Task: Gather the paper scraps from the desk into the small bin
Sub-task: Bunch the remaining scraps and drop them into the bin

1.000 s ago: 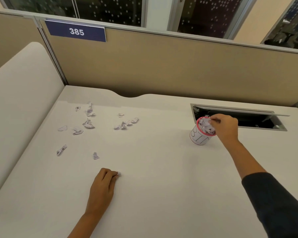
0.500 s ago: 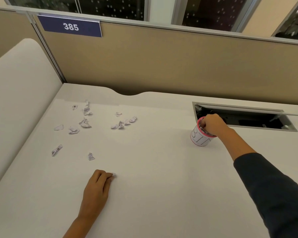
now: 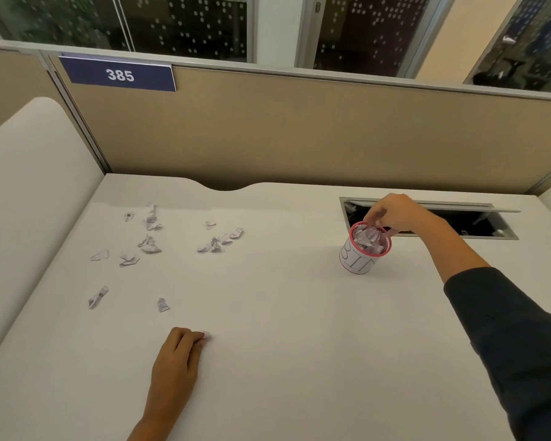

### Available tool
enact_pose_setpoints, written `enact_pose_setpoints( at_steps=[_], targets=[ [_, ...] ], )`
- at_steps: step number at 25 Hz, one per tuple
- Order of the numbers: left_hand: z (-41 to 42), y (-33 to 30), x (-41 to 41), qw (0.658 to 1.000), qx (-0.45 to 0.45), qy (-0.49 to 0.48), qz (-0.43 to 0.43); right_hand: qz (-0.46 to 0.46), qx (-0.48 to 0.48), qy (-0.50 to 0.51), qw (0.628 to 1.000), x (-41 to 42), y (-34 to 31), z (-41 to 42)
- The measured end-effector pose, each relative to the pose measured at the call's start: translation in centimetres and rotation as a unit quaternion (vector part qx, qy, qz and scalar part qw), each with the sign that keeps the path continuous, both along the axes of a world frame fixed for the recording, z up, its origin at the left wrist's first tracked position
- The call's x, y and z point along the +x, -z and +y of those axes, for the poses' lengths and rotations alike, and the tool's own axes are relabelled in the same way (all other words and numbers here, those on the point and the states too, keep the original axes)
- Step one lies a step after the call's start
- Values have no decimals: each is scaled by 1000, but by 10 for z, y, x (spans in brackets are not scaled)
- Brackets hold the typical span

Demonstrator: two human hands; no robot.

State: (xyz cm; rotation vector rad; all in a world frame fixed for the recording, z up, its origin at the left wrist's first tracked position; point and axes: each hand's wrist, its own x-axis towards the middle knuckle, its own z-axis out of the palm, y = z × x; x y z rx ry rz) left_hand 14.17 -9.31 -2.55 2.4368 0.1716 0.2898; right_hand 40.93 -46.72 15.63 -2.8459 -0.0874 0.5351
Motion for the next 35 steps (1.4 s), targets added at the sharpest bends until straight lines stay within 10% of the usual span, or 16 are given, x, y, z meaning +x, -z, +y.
enact_pose_setpoints(
  at_steps=[7,12,20,28,35],
  targets=[
    [-2,-9,-2,999,-46,-21,0,-219,152,107,958,-64,-5,32],
    [-4,-25,-2,951,-277,-107,85,-31,455,140,879,-164,43,120],
    [-18,-59,-21,814,-555,-14,174,71,364,-97,923,-251,78,204],
    [-10,-74,-13,807,-522,63,268,-135,300,-171,929,-248,78,195],
    [49,-46,40,984,-99,-93,115,-209,298,-37,931,-205,73,157]
  ],
)
